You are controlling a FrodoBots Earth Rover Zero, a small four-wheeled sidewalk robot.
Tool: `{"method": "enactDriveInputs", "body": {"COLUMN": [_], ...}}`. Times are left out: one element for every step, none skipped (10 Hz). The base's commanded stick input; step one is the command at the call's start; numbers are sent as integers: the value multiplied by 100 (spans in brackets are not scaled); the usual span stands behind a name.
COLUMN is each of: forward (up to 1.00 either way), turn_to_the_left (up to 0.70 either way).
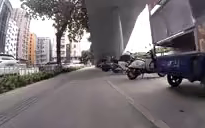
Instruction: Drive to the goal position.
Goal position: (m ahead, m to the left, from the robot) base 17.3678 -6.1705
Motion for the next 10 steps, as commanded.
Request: {"method": "enactDriveInputs", "body": {"forward": [45, 45, 45, 45, 45, 45, 45, 45, 45, 45], "turn_to_the_left": [0, 0, 0, 0, 0, 0, 0, 0, 0, 0]}}
